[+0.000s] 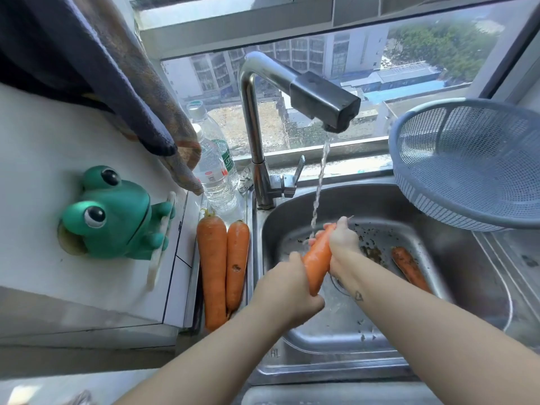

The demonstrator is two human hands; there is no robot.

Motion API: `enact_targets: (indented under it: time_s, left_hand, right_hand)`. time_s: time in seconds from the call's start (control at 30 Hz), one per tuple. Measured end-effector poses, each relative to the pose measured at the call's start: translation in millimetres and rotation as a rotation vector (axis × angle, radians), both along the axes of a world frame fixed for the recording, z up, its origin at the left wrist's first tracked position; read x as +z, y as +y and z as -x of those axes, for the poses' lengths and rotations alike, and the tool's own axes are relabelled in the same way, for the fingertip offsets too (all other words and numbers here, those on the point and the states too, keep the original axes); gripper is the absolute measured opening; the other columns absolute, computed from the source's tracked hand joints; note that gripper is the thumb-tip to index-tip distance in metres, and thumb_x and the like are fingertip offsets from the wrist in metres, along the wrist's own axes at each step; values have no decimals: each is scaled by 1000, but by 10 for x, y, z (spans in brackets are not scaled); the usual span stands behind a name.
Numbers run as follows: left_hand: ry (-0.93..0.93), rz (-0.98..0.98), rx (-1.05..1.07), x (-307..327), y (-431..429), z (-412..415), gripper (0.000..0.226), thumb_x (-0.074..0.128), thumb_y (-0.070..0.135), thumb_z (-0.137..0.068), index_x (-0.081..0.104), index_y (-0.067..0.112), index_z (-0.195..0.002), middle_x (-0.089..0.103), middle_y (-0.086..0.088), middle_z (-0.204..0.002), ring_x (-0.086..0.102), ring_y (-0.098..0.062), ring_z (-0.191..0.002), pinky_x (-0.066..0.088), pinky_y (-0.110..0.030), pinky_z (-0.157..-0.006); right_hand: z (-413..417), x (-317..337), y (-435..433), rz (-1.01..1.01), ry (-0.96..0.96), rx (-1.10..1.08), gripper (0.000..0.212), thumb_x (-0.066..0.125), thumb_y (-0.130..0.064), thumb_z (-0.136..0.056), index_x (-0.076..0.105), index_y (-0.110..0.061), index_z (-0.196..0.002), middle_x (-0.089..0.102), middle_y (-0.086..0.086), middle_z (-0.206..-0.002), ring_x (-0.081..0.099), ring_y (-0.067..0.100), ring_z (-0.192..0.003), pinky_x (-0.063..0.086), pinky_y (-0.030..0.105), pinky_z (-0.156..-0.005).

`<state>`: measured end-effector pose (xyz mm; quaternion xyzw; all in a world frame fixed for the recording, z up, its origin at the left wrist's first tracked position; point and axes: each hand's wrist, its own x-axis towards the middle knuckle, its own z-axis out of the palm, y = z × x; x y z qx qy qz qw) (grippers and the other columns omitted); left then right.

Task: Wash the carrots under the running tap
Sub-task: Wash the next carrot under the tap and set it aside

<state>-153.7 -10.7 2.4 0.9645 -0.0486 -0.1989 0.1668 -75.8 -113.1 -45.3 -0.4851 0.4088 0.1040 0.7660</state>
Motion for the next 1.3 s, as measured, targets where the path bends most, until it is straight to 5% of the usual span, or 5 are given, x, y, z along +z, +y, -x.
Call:
enact_targets:
  time_s: [0.3, 0.53, 0.67, 1.17, 1.3]
  left_hand:
    - [926, 1155, 597, 6, 273, -23, 34, 64, 19, -87, 51, 6, -116, 62, -12, -93, 68, -23, -82, 57, -38, -76]
    - [458, 458, 301, 127, 86, 37, 24, 63, 27, -84, 50, 16, -100, 61, -2, -84, 61, -10, -64, 48, -17, -53]
    - [119, 123, 127, 146, 9, 116, 27, 62, 33, -80, 43, 19, -93, 52, 6, -76, 49, -6, -59, 33, -20, -48]
    - [-64, -70, 14, 118, -12, 90, 32, 59, 36, -82, 39, 19, -100, 50, 2, -86, 53, -20, -74, 40, -28, -62]
    - [118, 255, 74, 101, 61, 68, 49, 66, 33, -80, 40, 22, -120, 57, 1, -101, 60, -14, -77, 48, -24, -62]
  right_hand:
    - [199, 166, 1, -112, -222, 233, 27, 42, -32, -102, 58, -11, -103, 62, 10, -81, 61, 20, -68, 54, 36, -67]
    - [282, 76, 21, 93, -236, 281, 26, 48, -2, -97, 44, -10, -122, 56, 10, -87, 59, 17, -66, 54, 29, -55]
    - [150, 77, 120, 76, -104, 129, 25, 38, -21, -103, 48, -7, -84, 48, 8, -64, 49, 18, -46, 43, 26, -44]
    - [106, 83, 100, 55, -21, 83, 27, 42, -28, -101, 50, -7, -86, 52, 9, -63, 53, 22, -46, 45, 30, -52]
    - [76, 145, -55, -114, -17, 33, 43, 35, -46, -102, 50, -11, -81, 53, 6, -58, 53, 19, -45, 47, 30, -52]
